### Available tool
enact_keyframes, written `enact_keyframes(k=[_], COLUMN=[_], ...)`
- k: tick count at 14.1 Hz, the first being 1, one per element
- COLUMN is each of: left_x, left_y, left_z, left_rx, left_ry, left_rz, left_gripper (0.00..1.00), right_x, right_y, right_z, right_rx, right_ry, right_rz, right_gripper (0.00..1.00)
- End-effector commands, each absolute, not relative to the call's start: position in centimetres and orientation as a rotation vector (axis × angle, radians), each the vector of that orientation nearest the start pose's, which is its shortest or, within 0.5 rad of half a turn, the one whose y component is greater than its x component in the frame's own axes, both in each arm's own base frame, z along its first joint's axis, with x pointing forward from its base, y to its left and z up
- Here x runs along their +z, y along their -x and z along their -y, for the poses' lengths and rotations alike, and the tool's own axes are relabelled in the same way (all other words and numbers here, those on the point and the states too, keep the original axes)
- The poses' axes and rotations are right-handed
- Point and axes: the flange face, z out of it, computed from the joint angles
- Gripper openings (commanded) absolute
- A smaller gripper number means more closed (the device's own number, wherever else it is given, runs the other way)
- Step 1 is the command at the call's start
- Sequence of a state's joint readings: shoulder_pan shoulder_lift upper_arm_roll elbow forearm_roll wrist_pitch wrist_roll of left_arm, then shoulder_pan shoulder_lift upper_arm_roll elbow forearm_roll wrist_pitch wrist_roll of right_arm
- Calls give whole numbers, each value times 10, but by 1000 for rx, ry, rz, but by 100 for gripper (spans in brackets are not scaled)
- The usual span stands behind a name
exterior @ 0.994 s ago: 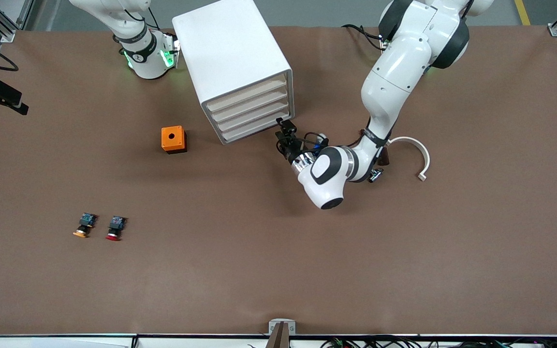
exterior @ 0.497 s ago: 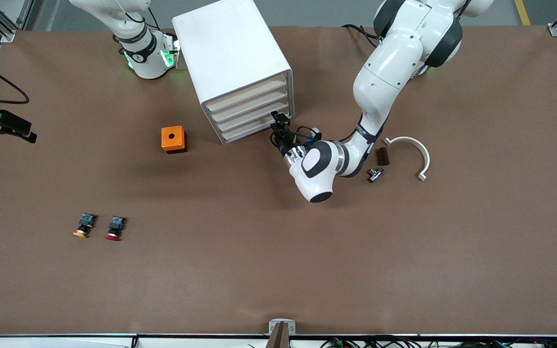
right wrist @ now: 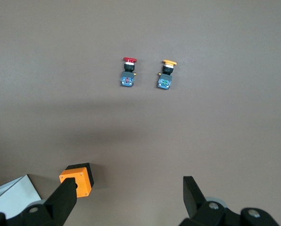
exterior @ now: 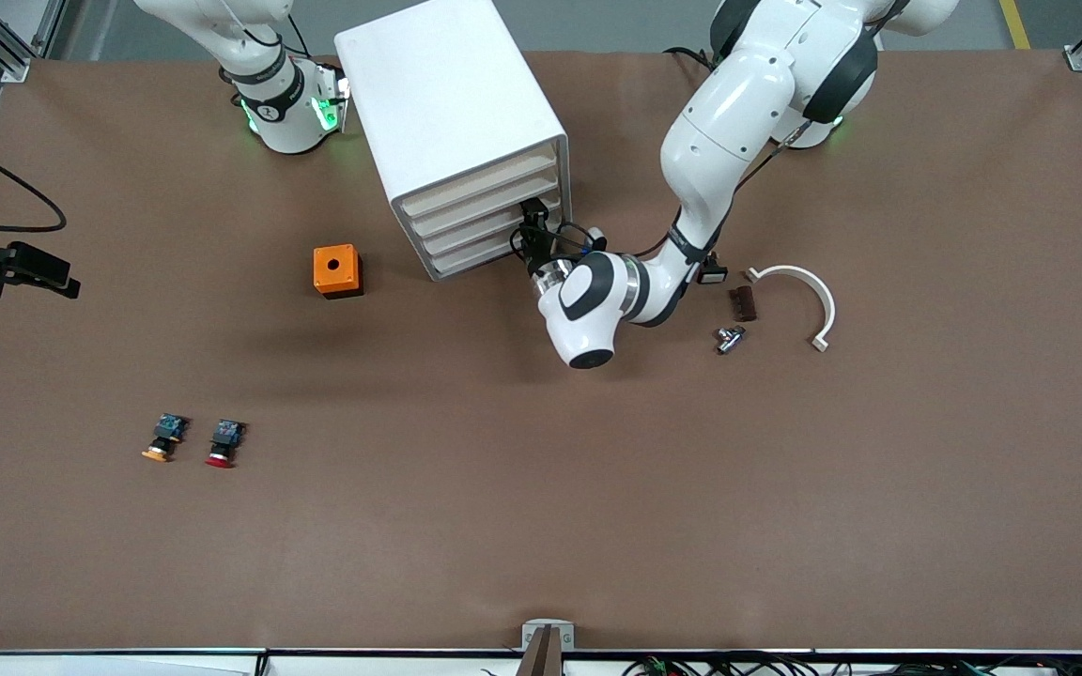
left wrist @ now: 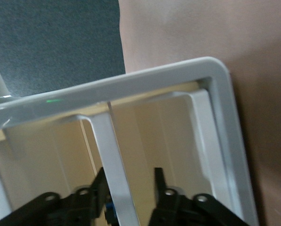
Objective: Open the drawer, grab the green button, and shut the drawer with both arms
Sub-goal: 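Pull the drawer open with the left gripper while the right gripper approaches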
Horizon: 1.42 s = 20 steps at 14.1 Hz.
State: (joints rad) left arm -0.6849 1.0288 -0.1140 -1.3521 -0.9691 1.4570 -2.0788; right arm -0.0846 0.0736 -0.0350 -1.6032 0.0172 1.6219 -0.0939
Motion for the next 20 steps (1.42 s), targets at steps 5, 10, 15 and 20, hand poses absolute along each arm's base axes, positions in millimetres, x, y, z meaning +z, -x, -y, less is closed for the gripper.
enact_keyframes(k=[5,10,15,20], left_x=[120,120,122,124], left_y=[-396,-423,-465,-535], left_z=[517,498,466,413], left_rx=[1406,1446,1567,1687], left_ry=[1333,1283,1183,1006], left_rz=[1529,1583,1662,1878], left_gripper=[14,8,9,16], right_x=[537,536,537,532], right_y=[-593,-590,-580,-566], right_z=[77,16,-65,-145], right_rx=[185,256,283,361], right_ry=[3119,3107,3078,2942], right_rz=[-54,-461,-746,-822], right_gripper=[100,100,100,100])
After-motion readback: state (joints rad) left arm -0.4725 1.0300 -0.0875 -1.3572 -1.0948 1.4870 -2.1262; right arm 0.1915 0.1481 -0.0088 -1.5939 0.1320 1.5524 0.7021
